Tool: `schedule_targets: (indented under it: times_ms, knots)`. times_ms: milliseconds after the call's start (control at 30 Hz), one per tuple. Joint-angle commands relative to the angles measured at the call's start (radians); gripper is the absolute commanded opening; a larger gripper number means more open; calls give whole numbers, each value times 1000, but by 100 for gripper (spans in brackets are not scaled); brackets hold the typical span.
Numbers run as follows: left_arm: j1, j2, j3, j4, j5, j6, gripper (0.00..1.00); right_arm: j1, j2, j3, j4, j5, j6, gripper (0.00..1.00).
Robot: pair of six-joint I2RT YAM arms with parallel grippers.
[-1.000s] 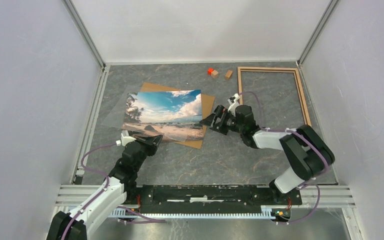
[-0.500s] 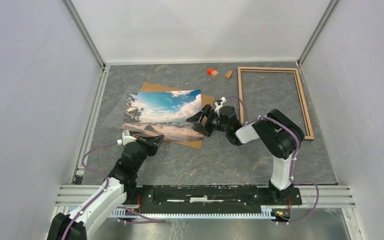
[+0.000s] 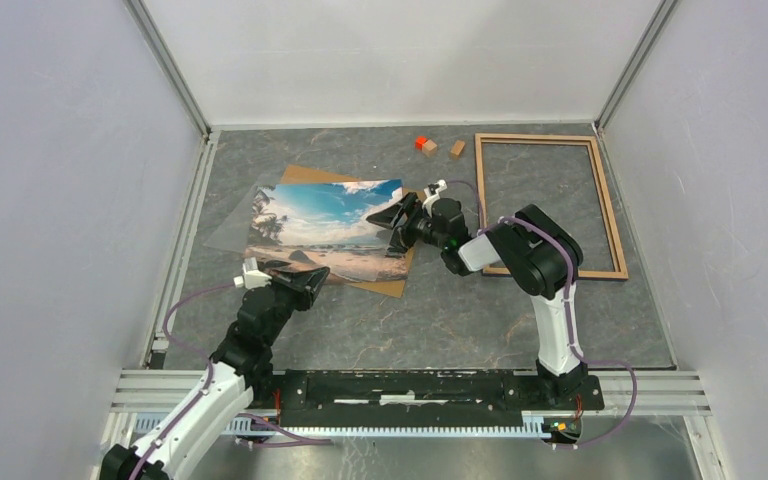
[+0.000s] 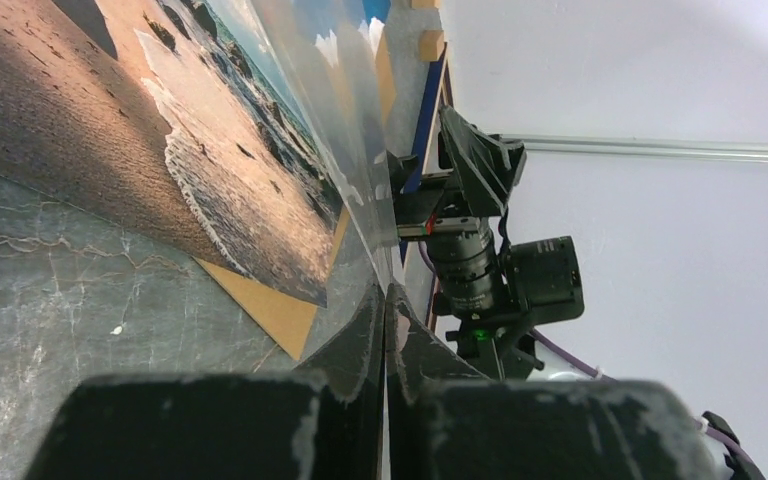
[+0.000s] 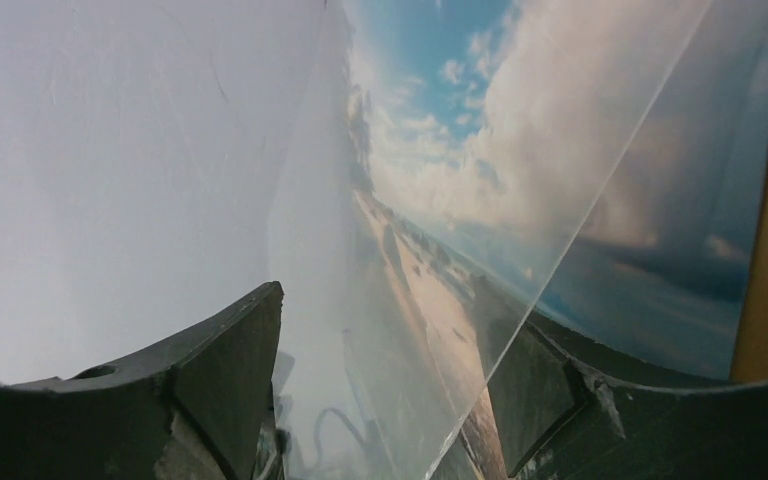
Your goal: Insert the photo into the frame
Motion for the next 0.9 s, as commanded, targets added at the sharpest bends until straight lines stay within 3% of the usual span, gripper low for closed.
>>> schedule_targets:
  times_ms: [0, 100, 300, 533, 633, 733, 867]
  knots:
    - [0, -43, 25, -36, 13, 3, 2, -23, 33, 41, 70, 12, 3, 75]
    - [0, -55, 23, -50, 15, 7, 2, -34, 52, 35, 108, 10, 36, 68]
    - [0, -59, 13, -52, 17, 5, 2, -36, 67, 37, 132, 23, 77, 63]
    - [0, -48, 23, -63, 26, 32, 2, -31, 36, -13, 136, 123, 112, 53]
    - [0, -47, 15, -65, 25, 41, 2, -19, 46, -24, 207, 151, 149, 36]
    - [0, -54, -1, -55, 26, 32, 2, -1, 51, -80, 356, 221, 204, 28]
    - [1, -59, 14, -88, 35, 40, 7, 1, 40, -74, 328, 222, 183, 16]
